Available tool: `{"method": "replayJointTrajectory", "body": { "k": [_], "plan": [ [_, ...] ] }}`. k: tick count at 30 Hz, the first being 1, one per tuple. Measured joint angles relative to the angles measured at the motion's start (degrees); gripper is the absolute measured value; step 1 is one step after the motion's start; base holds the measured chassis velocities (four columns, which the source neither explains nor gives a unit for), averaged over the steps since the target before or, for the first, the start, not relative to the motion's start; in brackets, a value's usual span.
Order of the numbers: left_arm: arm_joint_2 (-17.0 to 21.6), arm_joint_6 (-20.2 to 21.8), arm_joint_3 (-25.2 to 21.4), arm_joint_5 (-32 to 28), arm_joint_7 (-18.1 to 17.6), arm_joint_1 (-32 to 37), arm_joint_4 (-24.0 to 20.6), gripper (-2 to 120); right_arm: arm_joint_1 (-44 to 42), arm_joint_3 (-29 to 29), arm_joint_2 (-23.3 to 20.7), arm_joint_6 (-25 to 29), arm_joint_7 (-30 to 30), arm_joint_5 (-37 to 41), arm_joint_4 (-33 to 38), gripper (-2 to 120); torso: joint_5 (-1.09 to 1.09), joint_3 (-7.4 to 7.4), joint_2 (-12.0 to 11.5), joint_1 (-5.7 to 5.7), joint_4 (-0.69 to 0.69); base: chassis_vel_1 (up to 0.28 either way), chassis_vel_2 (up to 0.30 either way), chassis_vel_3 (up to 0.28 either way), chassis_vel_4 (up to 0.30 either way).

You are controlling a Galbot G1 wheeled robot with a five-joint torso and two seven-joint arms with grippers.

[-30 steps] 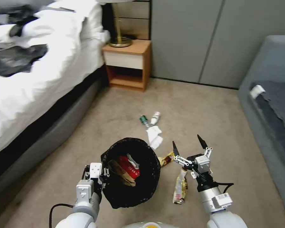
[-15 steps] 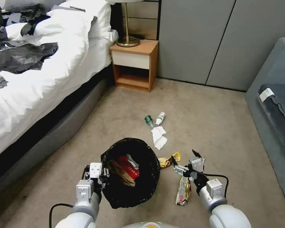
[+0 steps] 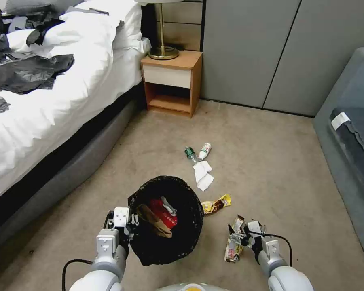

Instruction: Pick up the trash bin, then pick up the garbage from the floor and place it into the trash bin.

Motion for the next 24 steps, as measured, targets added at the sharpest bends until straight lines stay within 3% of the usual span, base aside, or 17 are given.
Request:
{"method": "replayJointTrajectory", "body": {
  "k": [10, 24],
  "plan": [
    [-0.12, -0.07, 0.51, 0.69, -0.02, 0.28, 0.05, 1, 1.51, -0.22, 1.18, 0.52, -1.64, 2.15, -6.51, 100, -0.01, 0.0, 0.0, 0.0, 0.0, 0.0, 0.0, 0.0, 0.0],
    [-0.37, -0.61, 0.8, 1.6, -0.05, 1.09, -0.33, 1, 6.23, -0.16, 2.79, 5.28, -3.65, 2.5, -17.51, 95, 0.0, 0.0, 0.0, 0.0, 0.0, 0.0, 0.0, 0.0, 0.0]
  ]
}}
